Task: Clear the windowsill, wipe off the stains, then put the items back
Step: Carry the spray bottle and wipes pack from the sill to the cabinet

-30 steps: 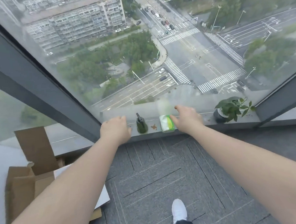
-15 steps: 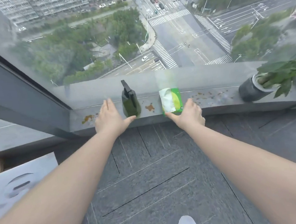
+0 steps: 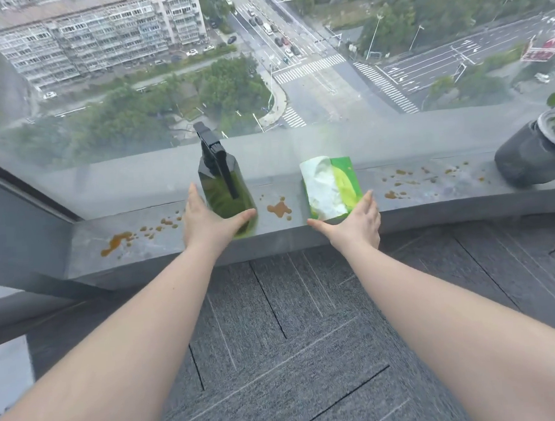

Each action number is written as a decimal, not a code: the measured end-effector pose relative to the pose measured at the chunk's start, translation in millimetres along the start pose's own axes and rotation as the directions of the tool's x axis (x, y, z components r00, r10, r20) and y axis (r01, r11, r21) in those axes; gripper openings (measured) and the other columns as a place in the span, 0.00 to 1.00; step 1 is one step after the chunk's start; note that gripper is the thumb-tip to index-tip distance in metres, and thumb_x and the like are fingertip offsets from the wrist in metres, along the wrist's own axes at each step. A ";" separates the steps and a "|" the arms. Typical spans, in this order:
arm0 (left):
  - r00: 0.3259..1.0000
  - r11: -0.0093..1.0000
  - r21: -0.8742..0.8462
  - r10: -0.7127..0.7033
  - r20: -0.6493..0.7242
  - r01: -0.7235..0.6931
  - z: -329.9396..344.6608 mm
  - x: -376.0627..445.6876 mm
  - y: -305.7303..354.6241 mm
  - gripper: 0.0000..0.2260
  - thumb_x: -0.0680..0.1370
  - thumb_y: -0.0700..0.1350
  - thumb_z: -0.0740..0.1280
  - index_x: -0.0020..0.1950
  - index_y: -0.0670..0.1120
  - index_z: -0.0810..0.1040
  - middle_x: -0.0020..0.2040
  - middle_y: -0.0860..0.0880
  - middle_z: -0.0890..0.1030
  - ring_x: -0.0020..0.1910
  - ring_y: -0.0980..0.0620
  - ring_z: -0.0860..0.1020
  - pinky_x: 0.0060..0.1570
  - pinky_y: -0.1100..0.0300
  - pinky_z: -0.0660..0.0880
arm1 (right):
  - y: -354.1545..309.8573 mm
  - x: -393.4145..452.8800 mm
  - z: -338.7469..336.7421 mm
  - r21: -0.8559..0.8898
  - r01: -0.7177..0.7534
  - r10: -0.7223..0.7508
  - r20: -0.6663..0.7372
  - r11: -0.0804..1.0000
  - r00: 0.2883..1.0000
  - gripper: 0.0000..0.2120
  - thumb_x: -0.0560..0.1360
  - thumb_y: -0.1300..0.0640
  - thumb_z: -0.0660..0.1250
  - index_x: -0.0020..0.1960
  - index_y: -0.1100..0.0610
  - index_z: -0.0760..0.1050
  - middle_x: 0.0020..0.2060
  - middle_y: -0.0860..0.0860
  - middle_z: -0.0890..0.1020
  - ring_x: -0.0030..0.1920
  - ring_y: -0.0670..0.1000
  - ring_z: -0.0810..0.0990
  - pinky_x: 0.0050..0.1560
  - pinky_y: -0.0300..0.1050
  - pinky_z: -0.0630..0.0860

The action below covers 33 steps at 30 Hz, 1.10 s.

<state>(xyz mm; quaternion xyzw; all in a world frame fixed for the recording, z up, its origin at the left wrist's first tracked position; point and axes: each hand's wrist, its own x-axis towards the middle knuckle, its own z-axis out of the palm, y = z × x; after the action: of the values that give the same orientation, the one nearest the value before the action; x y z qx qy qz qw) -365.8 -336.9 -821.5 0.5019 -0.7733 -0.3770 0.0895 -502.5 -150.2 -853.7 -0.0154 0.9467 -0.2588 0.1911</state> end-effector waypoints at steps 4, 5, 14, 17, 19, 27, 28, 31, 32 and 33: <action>0.998 0.995 -0.096 0.035 -0.045 -0.039 11.3 4.4 -5.2 0.49 0.60 0.61 0.79 0.74 0.49 0.60 0.70 0.50 0.70 0.70 0.49 0.68 0.68 0.48 0.68 | 4.1 2.2 11.6 0.012 0.026 -0.026 -0.049 1.000 0.998 0.64 0.61 0.34 0.75 0.79 0.57 0.39 0.78 0.56 0.50 0.78 0.56 0.50 0.74 0.54 0.58; 0.998 0.992 -0.121 0.032 -0.059 -0.039 13.3 4.8 -4.0 0.47 0.61 0.60 0.79 0.73 0.49 0.61 0.69 0.50 0.71 0.69 0.49 0.69 0.67 0.50 0.69 | 4.4 2.8 13.5 0.026 0.030 -0.028 -0.063 0.999 0.998 0.62 0.62 0.36 0.76 0.79 0.58 0.40 0.77 0.56 0.52 0.77 0.57 0.52 0.74 0.54 0.59; 0.991 0.978 -0.207 -0.042 -0.127 0.015 7.1 1.8 8.4 0.26 0.63 0.55 0.79 0.54 0.50 0.71 0.53 0.53 0.78 0.52 0.50 0.76 0.52 0.56 0.74 | -8.4 0.9 2.7 0.163 0.031 -0.008 -0.140 0.986 0.990 0.46 0.66 0.48 0.76 0.75 0.62 0.56 0.68 0.59 0.64 0.70 0.60 0.62 0.68 0.50 0.64; 0.991 0.965 -0.259 -0.079 -0.112 0.048 -10.1 -17.0 14.8 0.28 0.63 0.54 0.79 0.57 0.50 0.72 0.54 0.54 0.77 0.52 0.51 0.75 0.52 0.58 0.72 | -10.5 -16.0 -17.1 0.176 -0.007 0.028 -0.118 0.984 0.993 0.44 0.67 0.48 0.75 0.74 0.62 0.57 0.68 0.60 0.65 0.70 0.61 0.62 0.69 0.50 0.63; 0.993 0.962 -0.265 -0.089 -0.083 0.064 -28.6 -32.5 23.7 0.27 0.64 0.53 0.79 0.56 0.51 0.71 0.53 0.55 0.76 0.52 0.52 0.75 0.52 0.58 0.72 | -14.2 -34.0 -36.3 0.156 -0.015 0.031 -0.102 0.988 0.994 0.44 0.67 0.48 0.75 0.74 0.62 0.57 0.68 0.60 0.64 0.70 0.60 0.61 0.68 0.50 0.64; 0.997 0.974 -0.214 -0.072 0.032 0.077 -145.1 -103.6 105.9 0.26 0.62 0.52 0.81 0.52 0.55 0.69 0.44 0.61 0.75 0.51 0.51 0.79 0.54 0.54 0.76 | -72.9 -128.3 -155.8 0.099 -0.053 0.056 -0.023 0.994 0.998 0.42 0.67 0.48 0.75 0.72 0.62 0.59 0.67 0.59 0.65 0.69 0.60 0.62 0.67 0.52 0.67; 0.997 0.975 -0.212 -0.064 0.046 0.072 -163.6 -114.8 121.3 0.26 0.62 0.51 0.81 0.52 0.55 0.70 0.45 0.59 0.76 0.50 0.52 0.78 0.53 0.56 0.75 | -84.1 -142.3 -175.1 0.093 -0.048 0.050 -0.021 0.995 0.999 0.42 0.67 0.47 0.74 0.72 0.62 0.59 0.67 0.59 0.65 0.69 0.60 0.62 0.67 0.53 0.67; 0.996 0.974 -0.216 -0.047 0.075 0.062 -223.4 -150.2 168.0 0.26 0.63 0.52 0.81 0.54 0.54 0.71 0.48 0.57 0.77 0.50 0.52 0.78 0.52 0.57 0.75 | -119.4 -188.0 -238.6 0.082 -0.023 0.025 -0.016 0.996 1.000 0.42 0.67 0.47 0.74 0.72 0.61 0.59 0.67 0.59 0.65 0.69 0.60 0.63 0.68 0.54 0.67; 0.996 0.975 -0.214 -0.044 0.078 0.060 -245.6 -163.7 184.5 0.26 0.63 0.52 0.80 0.55 0.53 0.71 0.49 0.57 0.77 0.50 0.52 0.78 0.51 0.57 0.74 | -131.9 -204.5 -261.7 0.079 -0.023 0.024 -0.014 0.997 1.000 0.42 0.67 0.47 0.74 0.72 0.61 0.59 0.67 0.58 0.65 0.69 0.59 0.63 0.67 0.54 0.68; 0.996 0.975 -0.212 -0.043 0.079 0.059 -268.6 -177.3 200.8 0.27 0.64 0.52 0.80 0.56 0.52 0.72 0.49 0.57 0.77 0.50 0.52 0.77 0.50 0.58 0.73 | -144.0 -221.6 -285.8 0.071 -0.027 0.028 -0.014 0.997 1.000 0.42 0.67 0.46 0.74 0.72 0.60 0.59 0.67 0.58 0.65 0.69 0.59 0.63 0.65 0.54 0.69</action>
<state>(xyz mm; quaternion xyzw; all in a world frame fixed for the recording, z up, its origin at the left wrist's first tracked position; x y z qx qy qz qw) -284.1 -277.2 -455.9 0.4947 -0.7177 -0.4786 0.1050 -413.0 -108.1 -477.2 0.0061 0.9385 -0.2897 0.1880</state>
